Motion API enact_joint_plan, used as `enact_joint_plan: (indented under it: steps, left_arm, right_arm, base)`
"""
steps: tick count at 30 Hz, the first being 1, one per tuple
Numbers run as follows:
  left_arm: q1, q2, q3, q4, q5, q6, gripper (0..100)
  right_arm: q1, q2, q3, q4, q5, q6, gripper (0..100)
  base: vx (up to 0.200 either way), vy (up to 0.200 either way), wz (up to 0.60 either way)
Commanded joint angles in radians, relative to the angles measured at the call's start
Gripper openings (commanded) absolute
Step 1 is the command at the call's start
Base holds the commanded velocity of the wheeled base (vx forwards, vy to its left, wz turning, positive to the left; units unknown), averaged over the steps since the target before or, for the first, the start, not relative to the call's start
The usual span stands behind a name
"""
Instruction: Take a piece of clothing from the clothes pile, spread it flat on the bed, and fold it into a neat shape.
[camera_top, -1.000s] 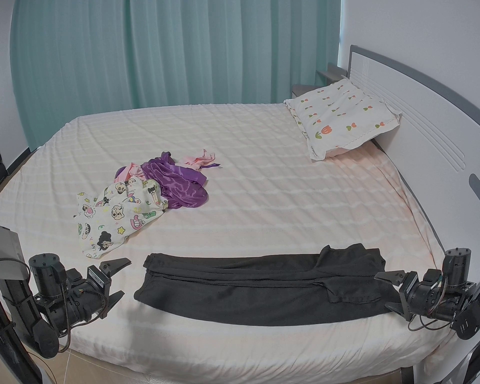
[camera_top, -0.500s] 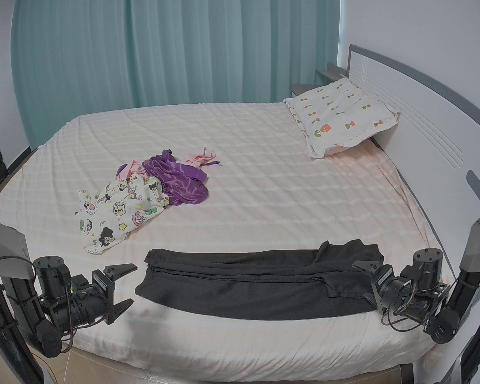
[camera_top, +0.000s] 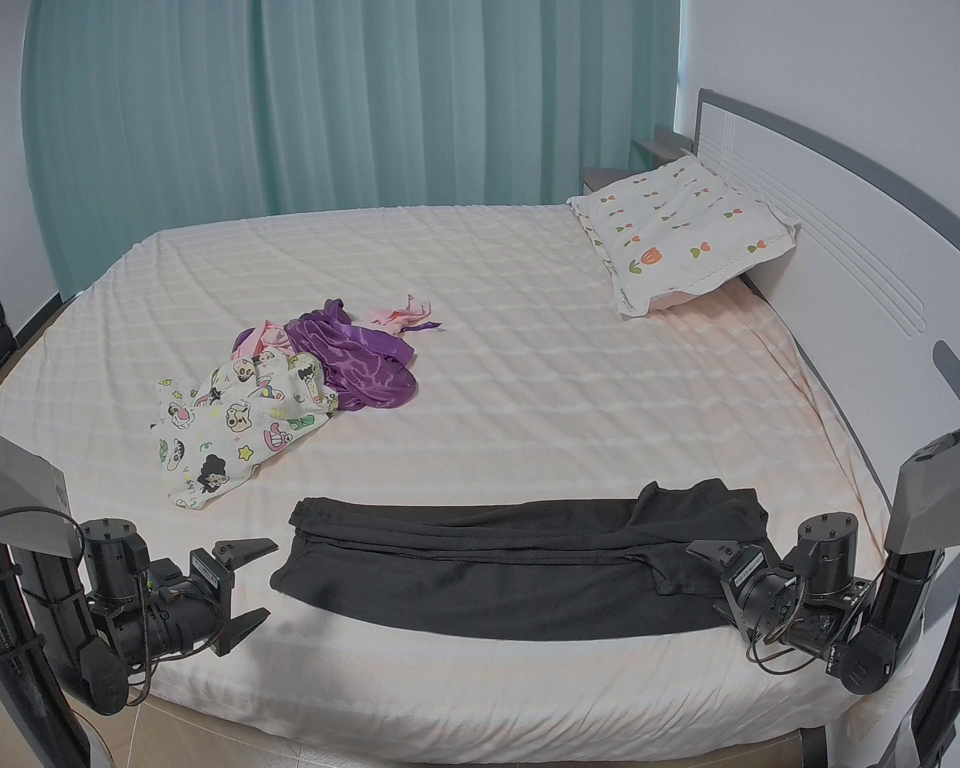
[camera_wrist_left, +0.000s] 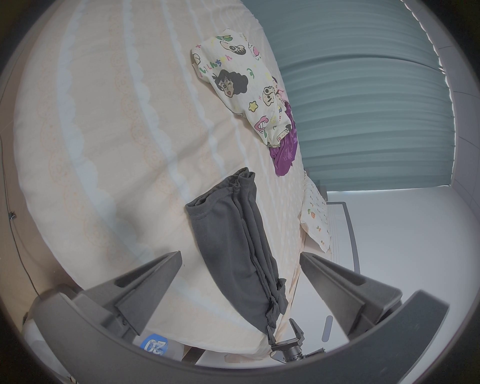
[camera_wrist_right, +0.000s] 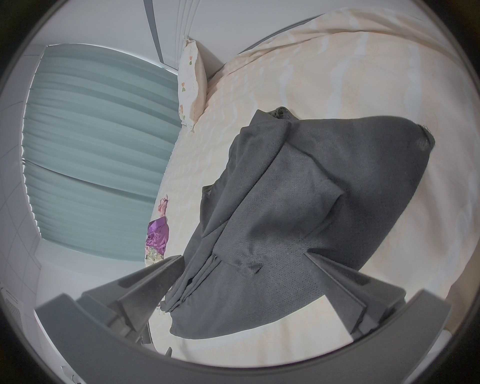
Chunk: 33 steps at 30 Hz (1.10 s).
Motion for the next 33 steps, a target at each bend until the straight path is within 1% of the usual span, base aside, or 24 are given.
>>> enact_joint_plan:
  steps: [1,5,9,11,12,14,21,25,26,27,30,33]
  left_arm:
    - [0.001,0.009,0.016,-0.001,0.001,0.000,100]
    - [0.000,0.009,0.016,-0.001,0.001,0.002,100]
    - [0.001,0.009,0.016,-0.001,0.002,0.002,100]
    - [0.000,0.009,0.016,-0.001,0.002,0.002,100]
    - [0.000,0.009,0.016,-0.001,0.002,0.002,100]
    - [0.000,0.009,0.016,-0.001,0.002,0.002,100]
    - [0.001,0.009,0.016,-0.001,0.002,0.002,100]
    - [0.001,0.009,0.016,-0.001,0.002,0.002,100]
    - [0.001,0.009,0.016,-0.001,0.002,0.002,100]
    - [0.001,0.009,0.016,-0.001,0.002,0.002,100]
    - [0.001,0.011,0.016,-0.001,0.004,0.002,100]
    - [0.001,0.009,0.016,-0.001,0.004,0.003,100]
  right_arm:
    - [0.003,0.022,-0.001,-0.002,0.001,0.001,100]
    - [0.003,0.027,-0.006,-0.003,0.002,0.004,100]
    - [-0.003,0.050,-0.032,-0.003,-0.004,0.036,100]
    - [-0.003,0.058,-0.035,-0.003,-0.010,0.038,100]
    - [-0.003,0.067,-0.044,-0.003,-0.026,0.039,100]
    - [-0.003,0.072,-0.049,-0.002,-0.033,0.038,100]
    - [-0.020,0.093,-0.066,-0.005,-0.044,0.041,100]
    - [-0.022,0.093,-0.066,-0.013,-0.073,0.039,100]
    - [-0.020,0.093,-0.064,-0.013,-0.073,0.039,0]
    - [-0.020,0.093,-0.064,-0.013,-0.073,0.039,0]
    - [-0.002,0.079,-0.031,-0.019,-0.115,0.035,0]
    - [0.014,0.076,-0.001,-0.034,-0.121,0.027,0]
  base:
    - [0.000,0.000,0.00]
    - [0.000,0.000,0.00]
    - [0.000,0.000,0.00]
    - [0.000,0.000,0.00]
    - [0.000,0.000,0.00]
    - [0.000,0.000,0.00]
    - [0.000,0.000,0.00]
    - [0.000,0.000,0.00]
    - [0.000,0.000,0.00]
    - [0.000,0.000,0.00]
    - [0.000,0.000,0.00]
    - [0.000,0.000,0.00]
